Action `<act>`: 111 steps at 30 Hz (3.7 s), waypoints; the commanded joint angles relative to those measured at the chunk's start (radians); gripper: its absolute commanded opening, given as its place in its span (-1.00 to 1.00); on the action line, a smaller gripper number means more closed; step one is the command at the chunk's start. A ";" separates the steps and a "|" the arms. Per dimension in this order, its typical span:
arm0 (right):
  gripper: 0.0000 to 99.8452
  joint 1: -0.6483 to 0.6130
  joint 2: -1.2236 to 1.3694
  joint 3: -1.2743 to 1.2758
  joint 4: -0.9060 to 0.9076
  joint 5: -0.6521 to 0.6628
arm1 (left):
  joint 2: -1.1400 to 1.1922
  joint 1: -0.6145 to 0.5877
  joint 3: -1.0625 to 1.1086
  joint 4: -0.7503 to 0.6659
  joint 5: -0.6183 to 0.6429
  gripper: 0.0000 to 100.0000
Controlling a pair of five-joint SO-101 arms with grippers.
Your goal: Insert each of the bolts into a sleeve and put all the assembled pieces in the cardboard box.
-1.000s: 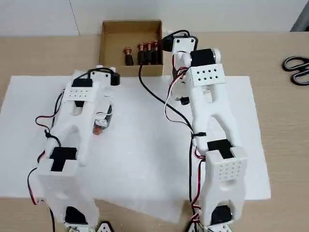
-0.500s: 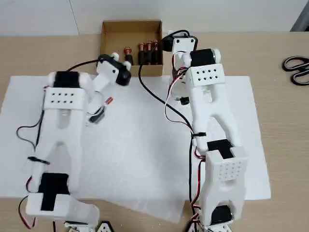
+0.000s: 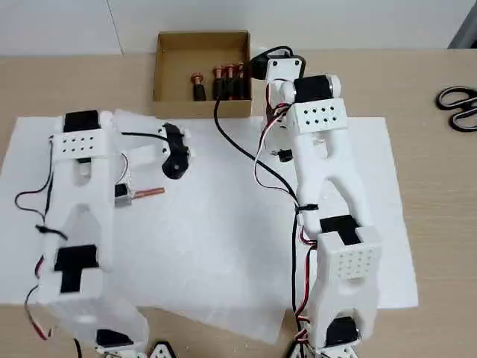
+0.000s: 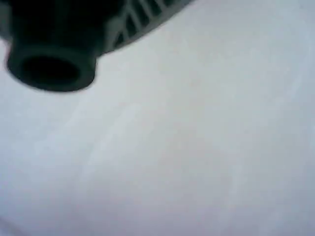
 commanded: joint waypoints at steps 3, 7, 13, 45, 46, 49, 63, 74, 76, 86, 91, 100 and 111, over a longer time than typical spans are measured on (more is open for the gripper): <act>-0.99 0.010 -0.073 -0.003 0.002 0.006 | 0.048 -0.005 -0.087 0.002 -0.393 -0.99; -0.99 0.005 -0.070 -0.003 0.001 0.006 | 0.112 0.034 -0.151 0.002 -0.391 -0.99; -0.99 0.010 -0.070 -0.003 0.001 0.008 | 0.233 0.123 -0.275 0.003 -0.334 -0.98; -0.99 0.008 -0.068 -0.003 -0.004 0.009 | -0.012 0.040 -0.737 0.046 0.617 -0.70; -0.99 0.008 -0.068 -0.003 -0.004 0.009 | -0.068 0.043 -0.700 0.046 0.641 -0.70; -0.99 0.008 -0.073 -0.003 -0.002 0.009 | -0.235 0.057 -0.584 0.044 0.884 -0.70; -0.99 0.004 -0.074 -0.003 0.001 0.006 | -0.620 0.069 0.064 0.012 1.539 -0.70; -0.99 0.004 -0.070 -0.003 0.002 0.005 | -0.466 0.084 0.242 -0.293 2.073 -0.70; -0.99 0.004 -0.070 -0.003 0.002 0.005 | -0.413 0.092 0.242 -0.338 2.153 -0.70; -0.99 0.007 -0.070 -0.003 0.002 0.005 | -0.207 0.155 0.242 -0.387 2.460 -0.70; -0.99 0.007 -0.070 -0.003 0.002 0.005 | -0.095 0.150 0.242 -0.387 2.616 -0.70; -0.99 0.008 -0.068 -0.003 0.001 0.005 | -0.005 0.149 0.237 -0.410 2.644 -0.70; -0.99 0.007 -0.068 -0.003 0.001 0.005 | 0.026 0.149 0.237 -0.417 2.644 -0.70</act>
